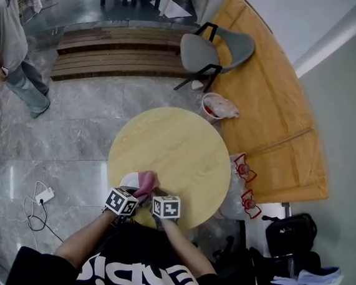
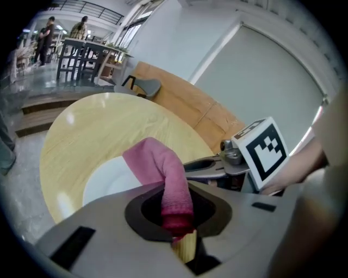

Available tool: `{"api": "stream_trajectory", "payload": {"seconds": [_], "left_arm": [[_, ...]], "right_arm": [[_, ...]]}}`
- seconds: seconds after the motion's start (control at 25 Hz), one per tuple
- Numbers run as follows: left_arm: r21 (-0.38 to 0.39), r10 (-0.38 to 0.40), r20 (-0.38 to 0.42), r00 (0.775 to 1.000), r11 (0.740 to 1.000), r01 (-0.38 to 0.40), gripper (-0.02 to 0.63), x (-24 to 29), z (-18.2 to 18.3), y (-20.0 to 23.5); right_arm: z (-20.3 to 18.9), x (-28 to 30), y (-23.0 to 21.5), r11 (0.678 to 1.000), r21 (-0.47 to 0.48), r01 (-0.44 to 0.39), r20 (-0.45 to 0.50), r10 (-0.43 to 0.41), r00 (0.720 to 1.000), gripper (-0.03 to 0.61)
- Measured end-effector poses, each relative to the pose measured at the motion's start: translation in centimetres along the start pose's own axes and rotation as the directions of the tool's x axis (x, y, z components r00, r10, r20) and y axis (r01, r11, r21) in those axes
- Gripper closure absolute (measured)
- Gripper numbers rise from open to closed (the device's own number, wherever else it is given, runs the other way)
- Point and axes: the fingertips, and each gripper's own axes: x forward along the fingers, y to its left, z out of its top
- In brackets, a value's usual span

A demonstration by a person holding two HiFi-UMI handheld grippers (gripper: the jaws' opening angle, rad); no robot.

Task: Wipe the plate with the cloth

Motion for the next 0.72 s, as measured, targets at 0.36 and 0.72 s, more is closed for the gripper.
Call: {"api": "stream_trajectory", "payload": {"seconds": [0.36,0.72], "left_arm": [[-0.017,0.062,-0.096,0.993,0.998,-0.064,0.563,2.3,-3.4,1.1],[-0.005,0.088,-0.1,0.991,0.996,-0.089,0.563,2.0,-3.2,1.3]], "right_arm": [[0.2,0.1,-0.2,1.0,-0.022,0.014,0.002,-0.013,1.0,0.482],[0.0,0.1,-0.1,0.999,-0.044,-0.007,-0.015,0.006,1.0,0.483]]}}
